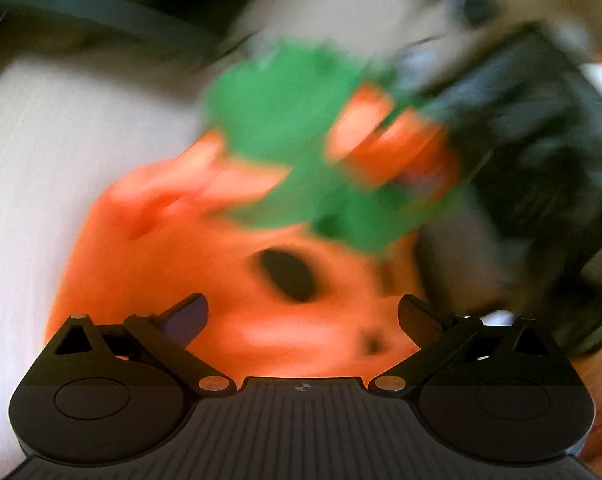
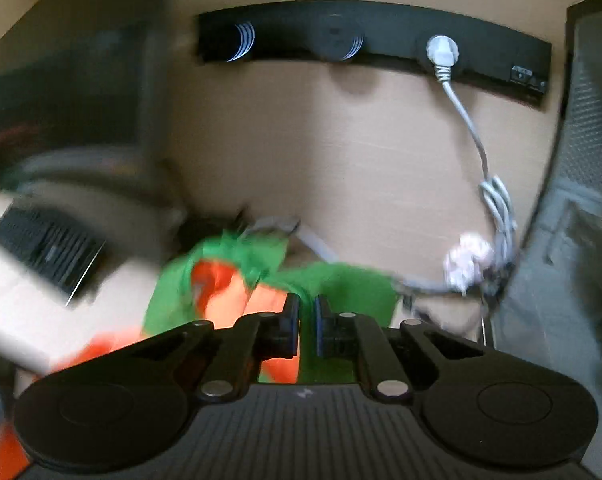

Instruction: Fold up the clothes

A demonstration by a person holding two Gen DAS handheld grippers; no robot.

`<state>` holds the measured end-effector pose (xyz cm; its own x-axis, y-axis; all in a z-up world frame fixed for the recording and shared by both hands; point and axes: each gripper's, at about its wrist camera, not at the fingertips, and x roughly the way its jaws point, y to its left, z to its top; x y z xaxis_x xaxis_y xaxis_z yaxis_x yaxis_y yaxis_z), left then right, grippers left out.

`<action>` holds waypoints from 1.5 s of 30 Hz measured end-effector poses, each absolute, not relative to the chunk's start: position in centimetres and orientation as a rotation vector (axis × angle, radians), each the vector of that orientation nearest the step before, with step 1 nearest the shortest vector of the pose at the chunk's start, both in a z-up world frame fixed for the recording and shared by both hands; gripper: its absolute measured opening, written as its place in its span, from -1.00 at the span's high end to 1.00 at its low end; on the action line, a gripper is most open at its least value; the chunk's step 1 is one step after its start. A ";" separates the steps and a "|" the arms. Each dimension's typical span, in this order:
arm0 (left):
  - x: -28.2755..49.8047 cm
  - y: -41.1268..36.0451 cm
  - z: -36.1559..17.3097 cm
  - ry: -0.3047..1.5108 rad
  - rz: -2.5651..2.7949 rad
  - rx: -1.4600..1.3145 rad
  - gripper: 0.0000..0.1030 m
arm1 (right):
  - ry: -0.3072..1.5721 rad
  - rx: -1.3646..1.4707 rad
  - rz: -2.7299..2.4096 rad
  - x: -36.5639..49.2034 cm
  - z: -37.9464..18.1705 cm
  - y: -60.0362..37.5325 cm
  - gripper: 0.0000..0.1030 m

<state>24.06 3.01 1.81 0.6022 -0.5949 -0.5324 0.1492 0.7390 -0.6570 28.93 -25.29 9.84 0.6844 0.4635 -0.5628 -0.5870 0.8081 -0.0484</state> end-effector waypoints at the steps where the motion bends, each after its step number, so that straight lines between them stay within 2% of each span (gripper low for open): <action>1: 23.3 3.0 3.3 0.758 -0.516 -0.591 -1.00 | 0.613 -0.241 0.602 27.3 8.9 -25.8 0.85; 4: 22.7 1.8 6.3 0.638 -0.642 -0.513 -1.00 | 0.774 -0.267 0.614 24.0 3.8 -26.0 0.84; 7: 24.8 -0.4 5.9 0.672 -0.698 -0.453 -1.00 | 0.856 -0.257 0.632 22.5 1.7 -26.2 0.78; 9: 27.1 -1.6 3.5 0.752 -0.666 -0.451 -1.00 | 0.842 -0.289 0.629 22.0 2.6 -26.9 0.48; 11: 29.3 -2.4 0.2 0.863 -0.591 -0.455 -1.00 | 0.808 -0.285 0.596 21.9 4.3 -28.5 0.31; 14: 29.9 -2.7 -3.6 0.982 -0.498 -0.399 -1.00 | 0.757 -0.131 0.539 23.6 6.9 -30.2 0.31; 16: 29.3 -2.8 -3.8 0.979 -0.507 -0.360 -1.00 | 0.724 -0.013 0.534 25.4 7.9 -30.4 0.31; 19: 28.7 -2.1 -3.2 0.970 -0.515 -0.326 -1.00 | 0.751 0.081 0.588 28.9 5.7 -29.2 0.26; 20: 28.4 -1.6 -3.0 0.967 -0.513 -0.326 -1.00 | 0.801 0.087 0.604 30.0 4.0 -29.1 0.16; 23: 27.1 0.7 -1.5 0.936 -0.500 -0.367 -1.00 | 0.950 -0.027 0.537 31.9 -1.2 -27.8 0.15; 24: 26.5 1.7 -0.9 0.926 -0.499 -0.403 -1.00 | 0.939 -0.059 0.539 31.3 -1.8 -28.1 0.15; 28: 26.3 2.5 0.6 0.873 -0.564 -0.516 -1.00 | 0.883 -0.066 0.575 30.3 0.7 -29.5 0.14; 29: 26.3 1.9 0.4 0.875 -0.578 -0.501 -1.00 | 0.865 -0.065 0.583 30.3 1.6 -29.7 0.09; 32: 26.7 -1.1 -2.2 0.959 -0.559 -0.402 -1.00 | 0.804 -0.089 0.610 31.6 3.6 -29.1 -0.31; 33: 26.6 -1.6 -3.0 0.993 -0.542 -0.378 -1.00 | 0.793 -0.107 0.616 32.6 3.7 -28.5 -0.33; 37: 26.4 -2.7 -4.3 1.010 -0.524 -0.333 -1.00 | 0.833 -0.139 0.657 36.7 2.0 -26.5 -0.33; 41: 26.3 -2.3 -4.6 0.995 -0.517 -0.356 -1.00 | 1.027 -0.111 0.737 39.9 -1.6 -25.2 -0.33; 43: 26.4 -2.2 -4.8 0.975 -0.509 -0.351 -1.00 | 1.038 -0.128 0.736 39.8 -2.1 -24.6 -0.12; 45: 27.2 -2.4 -4.5 0.947 -0.494 -0.310 -1.00 | 1.009 -0.159 0.756 39.2 -1.6 -24.0 0.50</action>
